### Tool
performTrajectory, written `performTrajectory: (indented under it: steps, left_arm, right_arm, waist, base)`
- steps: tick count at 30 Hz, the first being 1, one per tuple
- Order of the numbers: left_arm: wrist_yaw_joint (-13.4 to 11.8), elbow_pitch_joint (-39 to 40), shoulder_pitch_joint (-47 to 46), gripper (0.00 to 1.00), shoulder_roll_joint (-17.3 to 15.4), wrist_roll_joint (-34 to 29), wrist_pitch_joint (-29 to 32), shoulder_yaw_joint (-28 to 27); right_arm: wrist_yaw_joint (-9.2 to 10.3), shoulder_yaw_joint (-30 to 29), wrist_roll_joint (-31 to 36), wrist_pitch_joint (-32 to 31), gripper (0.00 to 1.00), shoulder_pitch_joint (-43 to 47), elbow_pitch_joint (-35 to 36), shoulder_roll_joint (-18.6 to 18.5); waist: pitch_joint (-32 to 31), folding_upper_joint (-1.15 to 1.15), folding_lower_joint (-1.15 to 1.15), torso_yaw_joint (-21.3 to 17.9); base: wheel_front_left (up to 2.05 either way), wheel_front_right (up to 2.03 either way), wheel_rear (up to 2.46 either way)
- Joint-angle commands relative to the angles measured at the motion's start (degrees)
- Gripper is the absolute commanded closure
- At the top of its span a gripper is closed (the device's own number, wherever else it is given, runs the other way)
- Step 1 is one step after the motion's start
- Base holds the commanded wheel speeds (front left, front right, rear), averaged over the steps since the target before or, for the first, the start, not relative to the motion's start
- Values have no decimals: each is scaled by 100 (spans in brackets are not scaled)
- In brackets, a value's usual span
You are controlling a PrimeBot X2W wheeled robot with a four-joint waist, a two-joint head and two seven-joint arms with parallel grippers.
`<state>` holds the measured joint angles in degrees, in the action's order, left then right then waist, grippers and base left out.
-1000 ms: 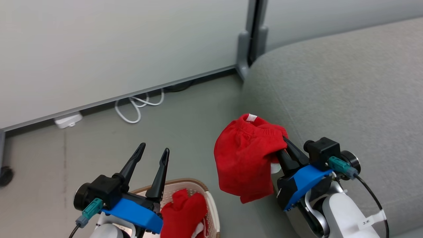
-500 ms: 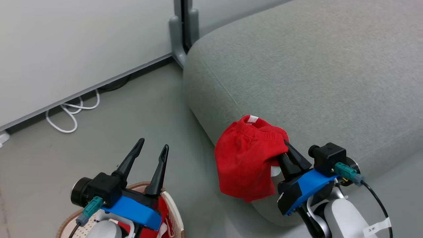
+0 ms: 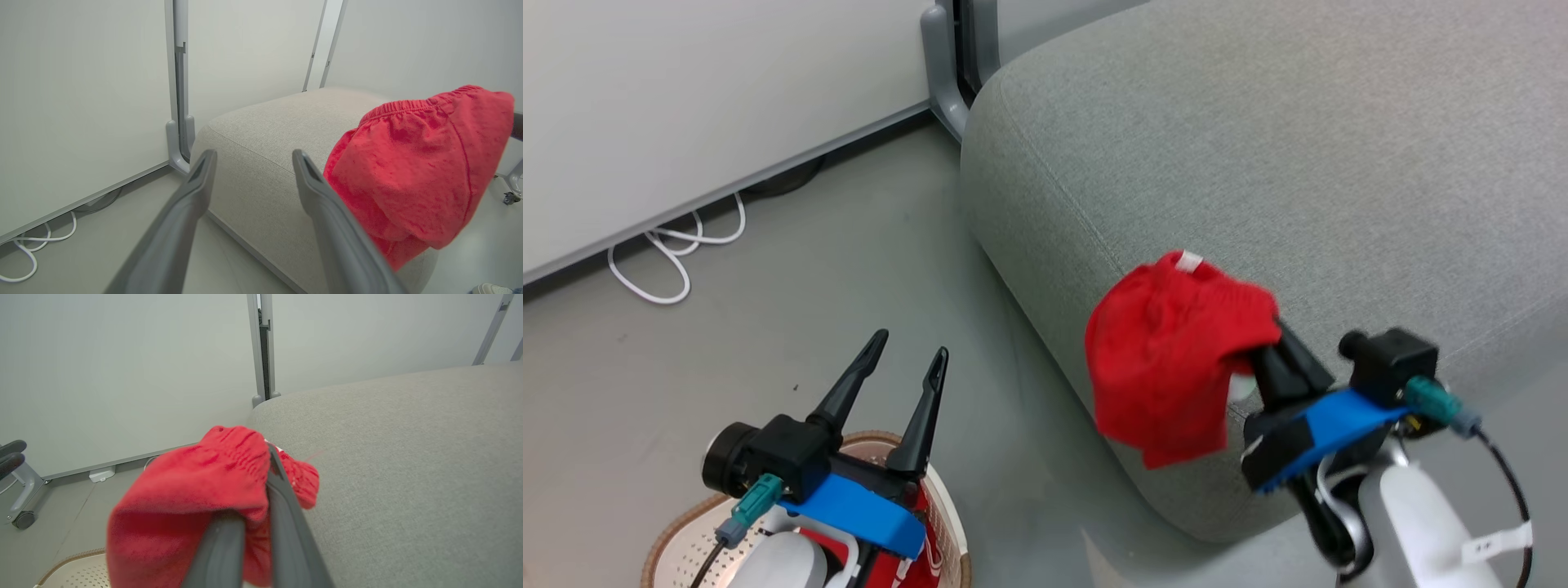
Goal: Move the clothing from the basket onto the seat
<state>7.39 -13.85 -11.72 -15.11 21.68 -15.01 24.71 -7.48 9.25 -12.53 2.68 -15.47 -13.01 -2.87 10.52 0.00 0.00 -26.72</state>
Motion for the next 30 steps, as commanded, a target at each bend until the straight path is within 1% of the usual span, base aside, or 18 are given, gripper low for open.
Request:
performTrajectory:
  steps: [1, 6, 8, 12, 15, 19, 23, 24, 25, 26, 29, 30]
  left_arm:
    - [6, 51, -113, 0, -57, -16, -25, -28]
    - [8, 231, -356, 0, -223, -87, -25, 36]
    - [8, 315, -520, 0, -316, -123, -25, 110]
    - [9, 533, -893, 0, -518, -218, -25, 244]
    - [9, 698, -1209, 0, -652, -277, -14, 330]
    - [9, 916, -1597, 0, -778, -350, 20, 432]
    - [9, 1012, -1843, 0, -829, -408, 22, 534]
    - [9, 1012, -1843, 0, -829, -408, 22, 534]
    - [9, 1022, -1924, 0, -841, -421, 17, 600]
    - [9, 1022, -1924, 0, -841, -421, 17, 600]
    - [9, 991, -1978, 0, -854, -412, 7, 645]
    - [9, 976, -1982, 0, -852, -405, 4, 648]
  right_arm:
    - [-3, -78, -71, 65, 100, -319, 6, -3]
    - [-3, -638, -67, 197, 100, -1347, -340, -3]
    - [-3, -1009, -7, 258, 100, -1869, -535, -3]
    - [-3, -1932, 197, 395, 100, -2889, -978, -14]
    - [-2, -2596, 326, 513, 100, -3593, -1245, -244]
    - [-3, -3445, 640, 708, 100, -4233, -1686, -552]
    - [-3, -4034, 994, 806, 100, -4603, -2380, -765]
    - [-3, -4034, 994, 806, 100, -4603, -2380, -765]
    - [-3, -4265, 1178, 871, 100, -4662, -2716, -851]
    - [-3, -4265, 1178, 871, 100, -4662, -2716, -851]
    - [-3, -4511, 1442, 966, 100, -4765, -3127, -888]
    - [-3, -4575, 1545, 1002, 91, -4783, -3238, -881]
  waist:
    - [136, 0, 0, 34]
    - [618, 0, 0, 133]
    - [895, 0, 0, 218]
    - [1491, 0, 0, 415]
    - [2000, 0, 0, 612]
    - [2601, 0, 0, 863]
    - [2952, 0, 0, 1072]
    - [2952, 0, 0, 1072]
    - [3048, 0, 0, 1149]
    - [3048, 0, 0, 1149]
    - [3118, 0, 0, 1214]
    - [3123, 0, 0, 1228]
  base:
    - [0, 0, 0]
    - [0, 0, 0]
    - [0, 0, 0]
    - [0, 0, 0]
    - [0, 0, 0]
    - [0, 0, 0]
    - [0, 0, 0]
    - [0, 0, 0]
    - [0, 0, 0]
    - [0, 0, 0]
    - [0, 0, 0]
    - [0, 0, 0]
